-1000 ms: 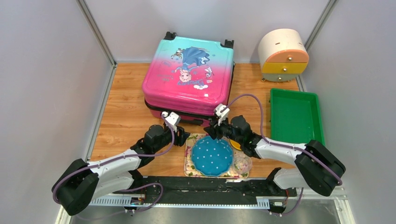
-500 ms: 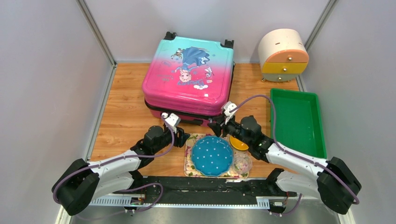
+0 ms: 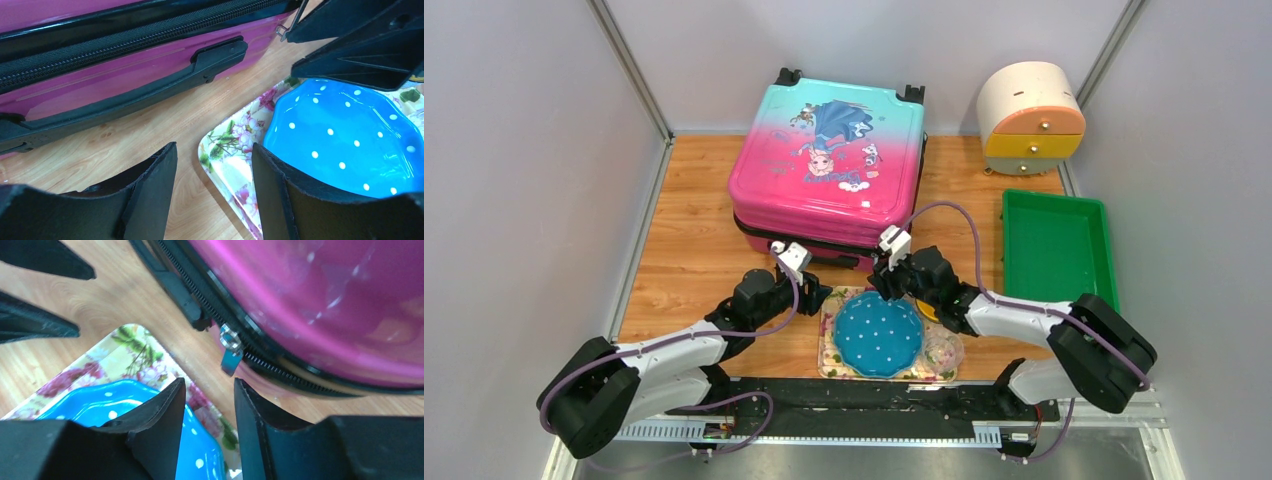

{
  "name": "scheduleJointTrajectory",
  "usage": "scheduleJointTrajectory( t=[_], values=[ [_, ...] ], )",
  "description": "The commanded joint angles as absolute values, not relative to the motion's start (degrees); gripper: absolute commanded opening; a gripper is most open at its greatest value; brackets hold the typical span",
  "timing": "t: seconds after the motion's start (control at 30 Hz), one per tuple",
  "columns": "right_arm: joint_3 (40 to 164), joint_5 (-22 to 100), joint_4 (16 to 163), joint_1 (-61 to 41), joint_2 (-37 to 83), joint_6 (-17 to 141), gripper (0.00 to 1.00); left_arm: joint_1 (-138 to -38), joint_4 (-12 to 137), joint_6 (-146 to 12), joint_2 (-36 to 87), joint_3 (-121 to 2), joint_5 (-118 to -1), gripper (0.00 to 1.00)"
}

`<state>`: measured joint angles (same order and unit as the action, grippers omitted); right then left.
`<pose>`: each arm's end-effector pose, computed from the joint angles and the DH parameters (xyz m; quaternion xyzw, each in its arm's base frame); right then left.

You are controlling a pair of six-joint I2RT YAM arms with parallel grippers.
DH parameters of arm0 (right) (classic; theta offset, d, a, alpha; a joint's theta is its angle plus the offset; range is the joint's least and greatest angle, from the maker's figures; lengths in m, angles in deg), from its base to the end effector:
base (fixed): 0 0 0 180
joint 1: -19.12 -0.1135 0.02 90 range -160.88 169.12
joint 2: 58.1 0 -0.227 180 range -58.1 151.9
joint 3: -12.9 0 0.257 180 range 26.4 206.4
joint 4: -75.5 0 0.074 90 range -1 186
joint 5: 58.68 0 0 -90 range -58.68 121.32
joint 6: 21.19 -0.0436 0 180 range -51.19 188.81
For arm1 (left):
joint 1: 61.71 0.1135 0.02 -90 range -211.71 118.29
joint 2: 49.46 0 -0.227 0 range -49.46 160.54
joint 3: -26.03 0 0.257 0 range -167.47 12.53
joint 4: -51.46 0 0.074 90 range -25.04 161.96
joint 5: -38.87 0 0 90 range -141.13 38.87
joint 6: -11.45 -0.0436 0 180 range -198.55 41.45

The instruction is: Open, take out, and arrange the luggage

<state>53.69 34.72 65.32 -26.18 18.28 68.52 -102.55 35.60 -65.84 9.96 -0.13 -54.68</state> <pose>0.1963 0.2020 0.1341 -0.3381 0.7745 0.2300 0.4826 0.1734 -0.1535 0.1328 0.2136 0.7769 -0.2889 0.5170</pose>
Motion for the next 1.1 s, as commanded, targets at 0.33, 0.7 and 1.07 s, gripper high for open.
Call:
scheduleJointTrajectory(
  t=[0.33, 0.7, 1.07],
  values=[
    [61.6, 34.2, 59.5, -27.0, 20.3, 71.7, 0.47, -102.2, 32.0, -66.4, 11.0, -1.0, -55.4, 0.65],
    [61.6, 39.1, 60.0, -30.1, 17.2, 72.4, 0.45, -102.3, 27.3, -64.8, 14.6, -0.7, -55.0, 0.63],
    [60.1, 42.8, 81.1, -21.4, -0.3, 71.1, 0.44, -107.9, 13.7, -67.7, 26.8, -5.6, -54.0, 0.59]
  ],
)
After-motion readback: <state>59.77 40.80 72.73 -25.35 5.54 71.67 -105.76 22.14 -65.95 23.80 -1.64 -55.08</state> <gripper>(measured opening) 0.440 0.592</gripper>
